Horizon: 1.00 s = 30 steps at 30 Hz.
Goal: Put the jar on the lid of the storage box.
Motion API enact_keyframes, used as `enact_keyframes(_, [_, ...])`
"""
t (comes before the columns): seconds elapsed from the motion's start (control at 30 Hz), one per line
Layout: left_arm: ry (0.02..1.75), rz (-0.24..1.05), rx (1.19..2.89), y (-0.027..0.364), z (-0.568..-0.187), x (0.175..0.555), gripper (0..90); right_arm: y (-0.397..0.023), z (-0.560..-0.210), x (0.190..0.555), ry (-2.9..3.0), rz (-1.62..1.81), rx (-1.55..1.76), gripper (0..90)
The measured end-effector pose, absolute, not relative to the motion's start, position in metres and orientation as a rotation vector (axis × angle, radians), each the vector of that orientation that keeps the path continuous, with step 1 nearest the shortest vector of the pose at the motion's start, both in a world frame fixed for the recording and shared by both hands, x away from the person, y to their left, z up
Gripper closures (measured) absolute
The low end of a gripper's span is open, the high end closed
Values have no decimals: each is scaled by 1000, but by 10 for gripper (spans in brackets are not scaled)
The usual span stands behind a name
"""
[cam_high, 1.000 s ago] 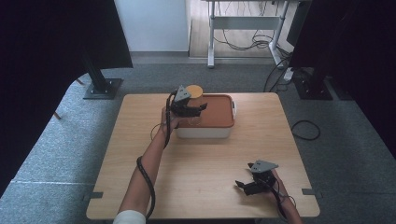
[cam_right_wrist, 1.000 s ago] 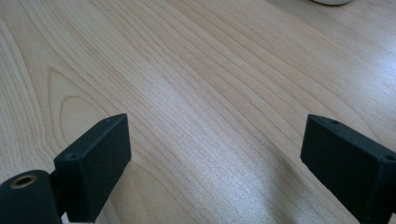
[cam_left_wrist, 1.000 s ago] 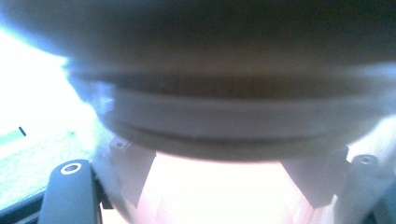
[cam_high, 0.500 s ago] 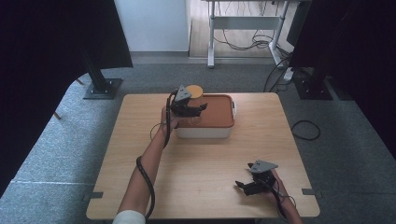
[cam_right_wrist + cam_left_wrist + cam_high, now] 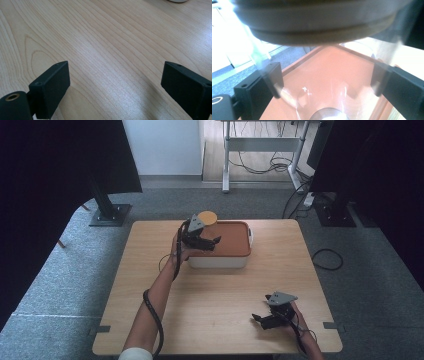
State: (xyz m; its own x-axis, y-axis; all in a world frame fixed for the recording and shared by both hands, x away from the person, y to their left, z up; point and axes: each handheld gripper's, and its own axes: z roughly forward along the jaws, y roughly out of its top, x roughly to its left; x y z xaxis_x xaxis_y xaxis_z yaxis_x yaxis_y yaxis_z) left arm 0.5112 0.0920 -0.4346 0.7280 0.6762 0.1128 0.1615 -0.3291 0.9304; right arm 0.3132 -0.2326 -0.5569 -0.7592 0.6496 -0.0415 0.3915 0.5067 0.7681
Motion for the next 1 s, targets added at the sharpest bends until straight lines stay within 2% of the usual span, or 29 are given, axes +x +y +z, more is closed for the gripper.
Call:
enact_keyframes(0.57, [662, 590, 1844, 101, -437, 498, 30, -233, -557, 313, 2430, 1114, 874, 79])
enact_keyframes(1.0, [655, 595, 1811, 123, -441, 475, 30, -232, -557, 313, 2430, 1111, 874, 79])
